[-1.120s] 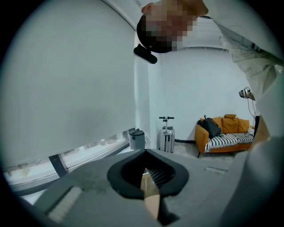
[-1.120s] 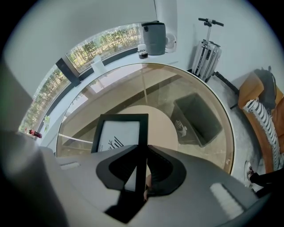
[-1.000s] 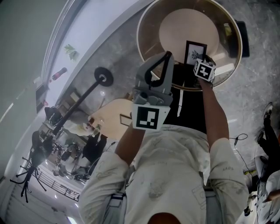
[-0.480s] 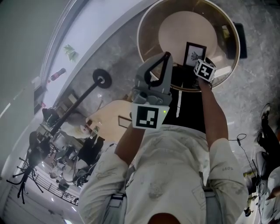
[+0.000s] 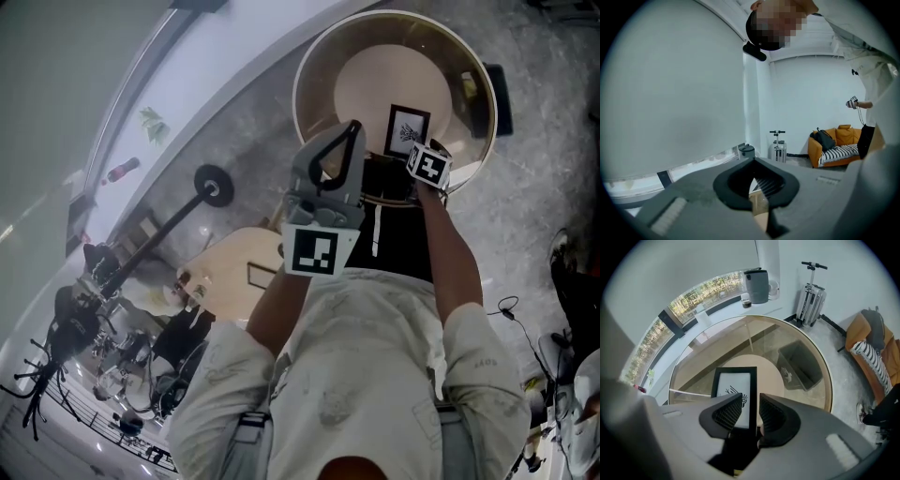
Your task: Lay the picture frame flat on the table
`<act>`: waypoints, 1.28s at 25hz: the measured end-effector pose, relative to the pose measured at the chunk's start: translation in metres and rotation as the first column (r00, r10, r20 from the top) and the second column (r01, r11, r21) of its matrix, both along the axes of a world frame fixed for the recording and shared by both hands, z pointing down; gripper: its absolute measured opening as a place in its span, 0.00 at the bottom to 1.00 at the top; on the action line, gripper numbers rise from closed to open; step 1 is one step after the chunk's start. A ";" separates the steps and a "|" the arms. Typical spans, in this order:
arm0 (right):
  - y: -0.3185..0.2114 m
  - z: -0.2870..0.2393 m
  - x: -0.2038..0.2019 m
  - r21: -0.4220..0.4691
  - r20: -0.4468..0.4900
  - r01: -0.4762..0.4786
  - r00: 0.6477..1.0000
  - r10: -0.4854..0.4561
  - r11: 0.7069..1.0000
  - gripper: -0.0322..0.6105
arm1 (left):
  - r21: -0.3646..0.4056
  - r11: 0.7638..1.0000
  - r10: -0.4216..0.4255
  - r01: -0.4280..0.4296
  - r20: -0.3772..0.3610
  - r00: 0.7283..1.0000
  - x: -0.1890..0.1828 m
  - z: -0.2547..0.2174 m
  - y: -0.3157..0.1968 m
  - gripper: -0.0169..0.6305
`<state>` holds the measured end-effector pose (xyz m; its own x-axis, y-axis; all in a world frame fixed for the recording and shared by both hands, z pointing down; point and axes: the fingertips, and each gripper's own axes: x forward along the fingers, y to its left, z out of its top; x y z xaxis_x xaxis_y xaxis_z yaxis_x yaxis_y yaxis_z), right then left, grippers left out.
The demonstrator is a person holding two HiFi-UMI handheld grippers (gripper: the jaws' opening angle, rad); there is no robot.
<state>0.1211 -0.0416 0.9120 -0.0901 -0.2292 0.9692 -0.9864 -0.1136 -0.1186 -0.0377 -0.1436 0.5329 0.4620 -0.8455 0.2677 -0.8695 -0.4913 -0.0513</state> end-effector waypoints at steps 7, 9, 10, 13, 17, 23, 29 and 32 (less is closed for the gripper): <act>0.010 -0.029 -0.002 0.003 -0.003 0.030 1.000 -0.030 1.000 0.23 | 0.021 0.999 -0.034 0.034 -0.014 0.999 -0.007 -0.022 0.013 0.03; 0.013 -0.039 -0.003 0.001 -0.002 0.044 0.999 -0.044 0.999 0.23 | 0.031 0.999 -0.033 0.033 -0.011 0.999 -0.008 -0.029 0.017 0.03; 0.015 -0.044 -0.005 0.002 0.001 0.052 0.999 -0.052 0.999 0.23 | 0.036 0.999 -0.031 0.032 -0.008 0.999 -0.010 -0.031 0.018 0.03; 0.020 -0.058 -0.012 0.019 0.014 0.072 0.997 -0.072 0.997 0.24 | 0.041 0.998 -0.037 0.037 -0.006 0.999 -0.013 -0.036 0.024 0.03; 0.026 -0.076 -0.014 0.044 0.024 0.077 0.997 -0.078 0.996 0.24 | 0.064 0.997 -0.043 0.045 -0.026 0.999 -0.013 -0.046 0.031 0.03; 0.033 -0.106 -0.016 0.064 0.021 0.113 0.993 -0.114 0.992 0.24 | 0.104 0.994 -0.024 0.027 -0.031 0.999 -0.013 -0.063 0.040 0.03; 0.022 -0.140 -0.015 0.098 0.043 0.100 0.994 -0.105 0.990 0.24 | 0.092 0.994 -0.045 0.055 -0.106 0.993 -0.008 -0.073 0.043 0.03; 0.014 -0.159 -0.016 0.137 0.068 0.081 0.993 -0.091 0.987 0.24 | 0.111 0.992 -0.042 0.055 -0.116 0.992 -0.006 -0.080 0.042 0.03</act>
